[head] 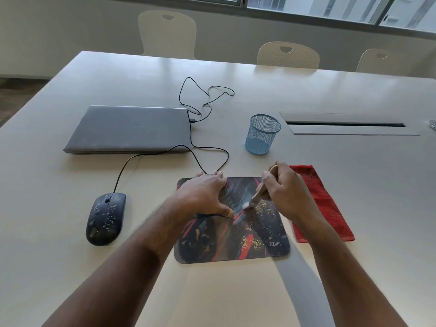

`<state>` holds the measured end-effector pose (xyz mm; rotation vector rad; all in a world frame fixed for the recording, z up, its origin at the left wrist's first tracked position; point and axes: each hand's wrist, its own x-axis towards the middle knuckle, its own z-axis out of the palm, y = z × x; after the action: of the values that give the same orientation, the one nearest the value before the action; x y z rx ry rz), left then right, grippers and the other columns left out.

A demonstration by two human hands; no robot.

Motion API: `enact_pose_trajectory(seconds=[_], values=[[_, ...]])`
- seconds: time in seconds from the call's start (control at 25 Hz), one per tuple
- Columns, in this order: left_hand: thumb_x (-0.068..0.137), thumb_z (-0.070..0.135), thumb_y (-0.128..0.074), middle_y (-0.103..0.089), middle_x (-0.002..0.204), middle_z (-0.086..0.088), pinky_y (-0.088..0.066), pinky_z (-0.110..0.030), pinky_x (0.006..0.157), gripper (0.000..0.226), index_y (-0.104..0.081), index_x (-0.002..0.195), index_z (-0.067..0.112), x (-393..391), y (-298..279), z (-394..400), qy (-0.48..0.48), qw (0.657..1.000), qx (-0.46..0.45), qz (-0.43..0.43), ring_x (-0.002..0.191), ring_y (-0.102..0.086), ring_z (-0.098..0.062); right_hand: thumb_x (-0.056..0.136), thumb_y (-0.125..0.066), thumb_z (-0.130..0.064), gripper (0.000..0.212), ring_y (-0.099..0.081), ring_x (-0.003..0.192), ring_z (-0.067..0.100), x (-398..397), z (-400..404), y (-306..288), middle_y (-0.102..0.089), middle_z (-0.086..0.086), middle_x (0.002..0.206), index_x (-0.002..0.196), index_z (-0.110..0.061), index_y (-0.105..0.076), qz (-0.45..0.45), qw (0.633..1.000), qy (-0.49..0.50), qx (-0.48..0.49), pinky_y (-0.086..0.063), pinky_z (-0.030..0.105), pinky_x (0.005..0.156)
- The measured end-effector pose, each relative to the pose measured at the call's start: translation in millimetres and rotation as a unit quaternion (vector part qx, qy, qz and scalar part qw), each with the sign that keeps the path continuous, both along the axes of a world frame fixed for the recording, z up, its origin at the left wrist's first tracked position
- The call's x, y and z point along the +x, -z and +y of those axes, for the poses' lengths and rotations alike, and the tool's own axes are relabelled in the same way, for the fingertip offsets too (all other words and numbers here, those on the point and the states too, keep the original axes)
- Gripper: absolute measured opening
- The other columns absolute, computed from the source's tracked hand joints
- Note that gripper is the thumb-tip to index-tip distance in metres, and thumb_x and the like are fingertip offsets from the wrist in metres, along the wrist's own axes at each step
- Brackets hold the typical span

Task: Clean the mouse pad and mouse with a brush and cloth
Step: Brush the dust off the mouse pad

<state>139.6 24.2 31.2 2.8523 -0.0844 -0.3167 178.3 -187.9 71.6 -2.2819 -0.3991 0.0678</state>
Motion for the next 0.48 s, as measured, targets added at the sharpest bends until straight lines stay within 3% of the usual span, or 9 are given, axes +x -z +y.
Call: enact_pose_trajectory(seconds=[0.2,0.4,0.48], values=[[0.064,0.078,-0.07,-0.042,0.151,0.002,-0.037,-0.037,0.103,0.103,-0.046,0.145,0.018,-0.4,0.0,0.4,0.005,1.0,0.002,-0.003,0.128,-0.045,-0.025,0.108,-0.055,-0.03,0.016,-0.078,0.074,0.014,2.8,-8.0,-1.2,-0.077,0.002,0.084,0.093,-0.022,-0.056,-0.039,0.996,0.048,0.061,-0.065,0.039,0.073],[0.064,0.079,-0.07,-0.042,0.152,0.004,-0.037,-0.037,0.1,0.105,-0.045,0.146,0.019,-1.2,0.3,0.6,0.005,1.0,0.004,-0.006,0.125,-0.046,-0.024,0.107,-0.054,-0.032,0.019,-0.077,0.078,0.023,2.7,-14.4,4.6,-0.074,0.001,0.081,0.093,-0.019,-0.055,-0.021,0.999,0.04,-0.012,-0.063,0.05,0.079],[0.064,0.079,-0.069,-0.041,0.152,0.005,-0.037,-0.037,0.1,0.105,-0.044,0.147,0.02,-1.1,0.4,0.7,0.005,1.0,0.003,-0.006,0.124,-0.046,-0.023,0.106,-0.054,-0.032,0.018,-0.076,0.074,0.014,5.9,-17.2,3.1,-0.074,-0.004,0.079,0.092,-0.021,-0.055,-0.038,0.998,0.048,0.004,-0.065,0.039,0.073]])
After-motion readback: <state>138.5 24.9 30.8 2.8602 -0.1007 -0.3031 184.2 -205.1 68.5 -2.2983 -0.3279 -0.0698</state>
